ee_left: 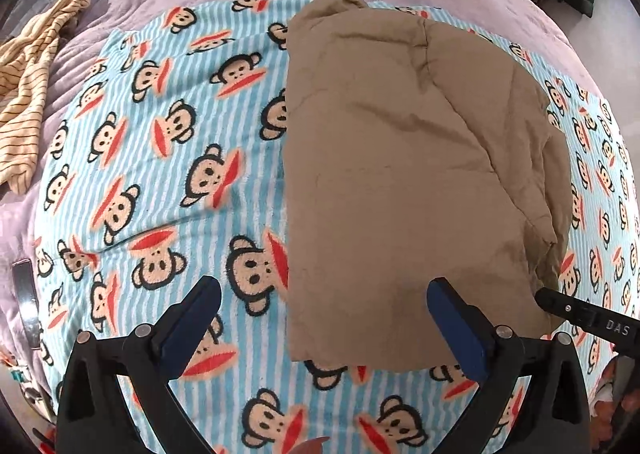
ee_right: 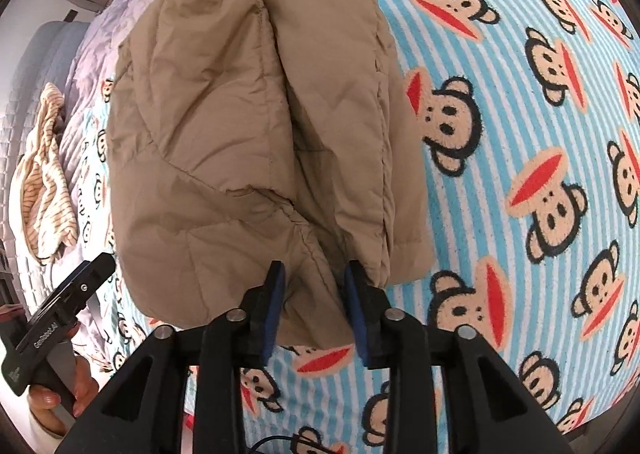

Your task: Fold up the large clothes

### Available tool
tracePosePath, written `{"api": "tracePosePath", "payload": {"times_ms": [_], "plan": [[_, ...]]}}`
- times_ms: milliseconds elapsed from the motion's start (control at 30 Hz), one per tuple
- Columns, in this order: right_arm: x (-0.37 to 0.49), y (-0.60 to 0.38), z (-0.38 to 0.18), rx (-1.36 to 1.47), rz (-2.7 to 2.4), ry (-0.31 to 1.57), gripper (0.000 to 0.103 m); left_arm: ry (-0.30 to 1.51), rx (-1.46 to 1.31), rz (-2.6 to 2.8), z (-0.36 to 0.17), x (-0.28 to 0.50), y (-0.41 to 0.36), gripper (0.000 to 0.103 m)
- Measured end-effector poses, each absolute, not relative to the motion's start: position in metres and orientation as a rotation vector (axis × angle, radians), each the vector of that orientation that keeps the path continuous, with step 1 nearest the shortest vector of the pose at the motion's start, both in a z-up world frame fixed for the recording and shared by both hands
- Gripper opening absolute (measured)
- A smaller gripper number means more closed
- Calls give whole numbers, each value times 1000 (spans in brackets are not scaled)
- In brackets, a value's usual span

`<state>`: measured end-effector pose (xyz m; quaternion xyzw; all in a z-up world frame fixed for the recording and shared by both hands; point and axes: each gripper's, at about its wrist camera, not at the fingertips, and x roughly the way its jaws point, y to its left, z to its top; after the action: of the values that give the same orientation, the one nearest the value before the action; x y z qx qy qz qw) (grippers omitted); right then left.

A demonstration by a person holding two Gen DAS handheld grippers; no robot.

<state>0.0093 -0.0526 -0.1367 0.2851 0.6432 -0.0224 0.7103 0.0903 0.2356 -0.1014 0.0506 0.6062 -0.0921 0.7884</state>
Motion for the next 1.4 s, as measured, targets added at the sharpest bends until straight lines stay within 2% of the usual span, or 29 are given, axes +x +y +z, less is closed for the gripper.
{"api": "tracePosePath", "payload": {"times_ms": [200,367,700,900,1067,1133,1400], "plan": [[-7,-57,-129,674,-43,1387,45,1266,141,-191,-87,78,232,103],[-21,-59,-115,666,-62,1349,55,1258,134,-186,-80,72,234,103],[-33,-51,-89,602,-59,1349,57,1255,164,-141,-69,48,240,103],[-42,-50,-64,563,-65,1320,72,1220,167,-148,-48,35,236,103],[-54,-47,-49,524,-50,1309,74,1191,144,-157,-29,15,230,103],[-61,-47,-43,501,-42,1305,81,1185,134,-139,-22,2,228,103],[-98,-55,-18,413,-26,1275,83,1161,118,-99,1,-54,224,103]]}}
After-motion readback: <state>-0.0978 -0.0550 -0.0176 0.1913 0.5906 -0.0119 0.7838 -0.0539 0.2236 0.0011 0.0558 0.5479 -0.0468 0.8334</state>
